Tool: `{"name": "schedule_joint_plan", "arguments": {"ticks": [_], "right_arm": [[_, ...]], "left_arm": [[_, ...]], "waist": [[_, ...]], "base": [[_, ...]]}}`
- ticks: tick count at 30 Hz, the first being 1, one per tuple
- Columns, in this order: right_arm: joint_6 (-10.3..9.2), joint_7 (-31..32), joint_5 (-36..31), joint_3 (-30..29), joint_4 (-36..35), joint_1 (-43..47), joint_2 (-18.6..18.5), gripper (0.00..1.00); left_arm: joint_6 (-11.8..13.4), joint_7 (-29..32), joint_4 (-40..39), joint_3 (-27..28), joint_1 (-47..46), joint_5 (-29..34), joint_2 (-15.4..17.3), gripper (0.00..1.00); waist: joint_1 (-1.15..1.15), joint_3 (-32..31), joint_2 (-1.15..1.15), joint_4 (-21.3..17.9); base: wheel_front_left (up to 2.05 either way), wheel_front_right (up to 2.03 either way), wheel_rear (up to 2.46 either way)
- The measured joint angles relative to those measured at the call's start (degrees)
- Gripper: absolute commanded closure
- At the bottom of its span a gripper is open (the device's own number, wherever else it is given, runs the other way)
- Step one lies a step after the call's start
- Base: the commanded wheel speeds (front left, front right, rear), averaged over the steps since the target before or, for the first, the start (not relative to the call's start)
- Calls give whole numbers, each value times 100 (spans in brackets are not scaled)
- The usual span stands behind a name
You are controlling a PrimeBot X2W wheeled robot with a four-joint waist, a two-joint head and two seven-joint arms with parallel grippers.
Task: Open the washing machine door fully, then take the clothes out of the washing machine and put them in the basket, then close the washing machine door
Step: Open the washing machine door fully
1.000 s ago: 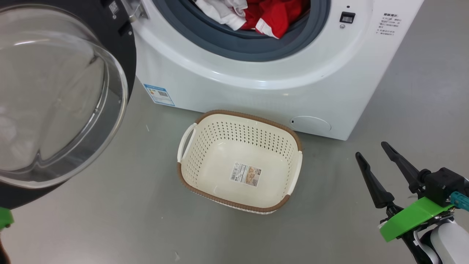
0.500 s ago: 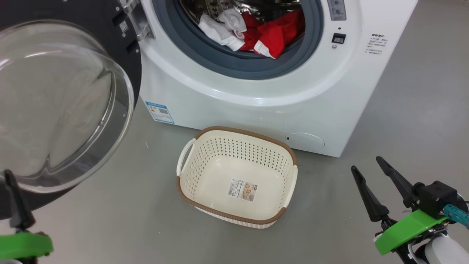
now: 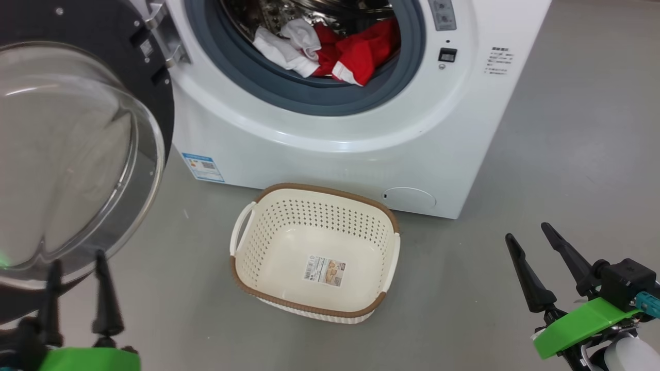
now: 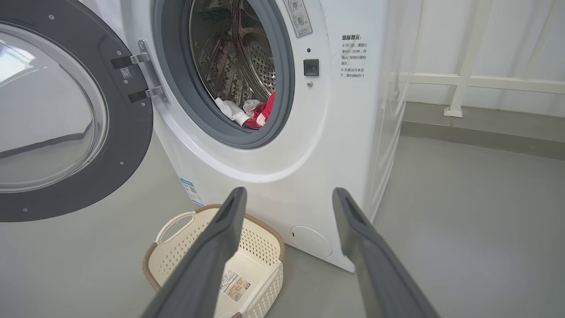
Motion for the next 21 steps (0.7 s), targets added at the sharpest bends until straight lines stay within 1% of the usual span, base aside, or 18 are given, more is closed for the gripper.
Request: {"name": "schedule_joint_plan", "arguments": {"ticks": [6, 9, 16, 21], "right_arm": [[0, 0, -4, -63, -15, 2, 65, 0], [0, 0, -7, -101, -31, 3, 109, 0], [0, 0, -8, -249, -57, 70, 182, 0], [0, 0, -9, -378, -56, 152, 256, 0]], "left_arm": [[0, 1, -120, -665, 230, -70, 5, 0], [0, 1, -149, -851, 263, -99, 7, 0], [0, 1, -222, -1005, 388, -188, 18, 0], [0, 1, -292, -1044, 518, -188, 111, 0]], "waist": [[0, -15, 0, -242], [0, -21, 0, -391], [0, -34, 0, -786], [0, -57, 0, -1090]], "base": [[0, 0, 0], [0, 0, 0], [0, 0, 0], [0, 0, 0]]}}
